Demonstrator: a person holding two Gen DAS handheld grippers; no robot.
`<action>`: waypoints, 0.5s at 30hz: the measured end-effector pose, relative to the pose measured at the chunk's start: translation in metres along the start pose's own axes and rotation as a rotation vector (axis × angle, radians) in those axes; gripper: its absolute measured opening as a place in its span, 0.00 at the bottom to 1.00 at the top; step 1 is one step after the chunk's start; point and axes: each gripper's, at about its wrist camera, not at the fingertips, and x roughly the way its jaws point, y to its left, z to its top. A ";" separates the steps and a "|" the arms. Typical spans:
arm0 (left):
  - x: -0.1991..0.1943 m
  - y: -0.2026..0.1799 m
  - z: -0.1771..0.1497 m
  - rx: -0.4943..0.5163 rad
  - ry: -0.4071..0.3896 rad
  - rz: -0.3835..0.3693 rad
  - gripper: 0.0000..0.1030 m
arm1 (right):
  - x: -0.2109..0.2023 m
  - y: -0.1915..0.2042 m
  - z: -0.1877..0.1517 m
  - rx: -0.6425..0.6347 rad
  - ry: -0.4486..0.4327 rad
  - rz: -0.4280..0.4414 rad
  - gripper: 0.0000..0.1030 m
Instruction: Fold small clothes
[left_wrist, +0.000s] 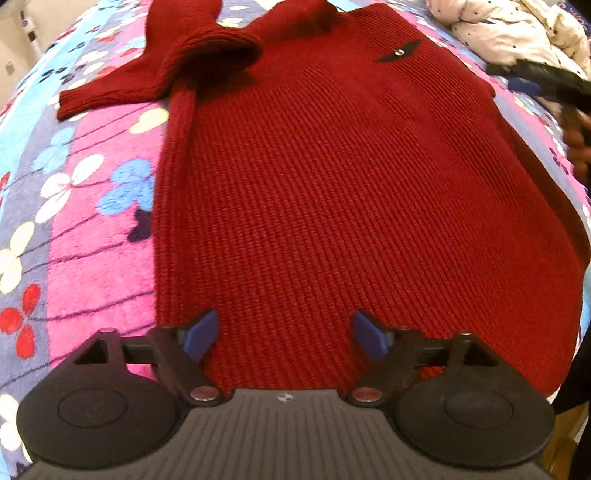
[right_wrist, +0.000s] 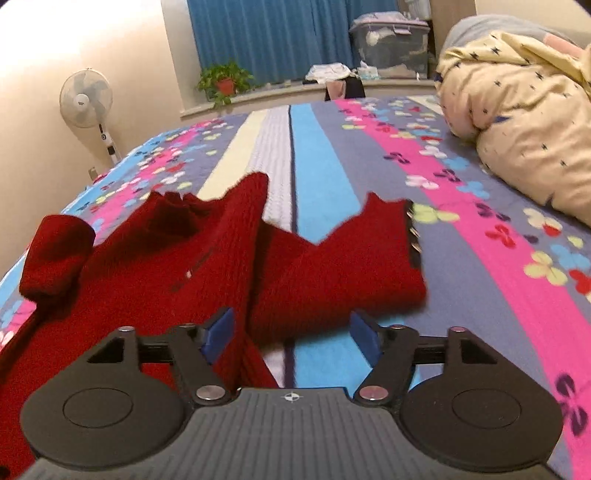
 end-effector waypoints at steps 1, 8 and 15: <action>0.000 -0.002 0.000 0.002 0.000 0.001 0.85 | 0.005 0.003 0.002 -0.008 -0.004 0.004 0.76; 0.001 0.001 0.011 -0.053 -0.048 0.020 0.90 | 0.052 0.027 0.006 -0.126 0.039 -0.036 0.83; -0.003 0.021 0.022 -0.190 -0.117 0.046 0.82 | 0.068 0.015 0.011 -0.117 0.049 -0.029 0.83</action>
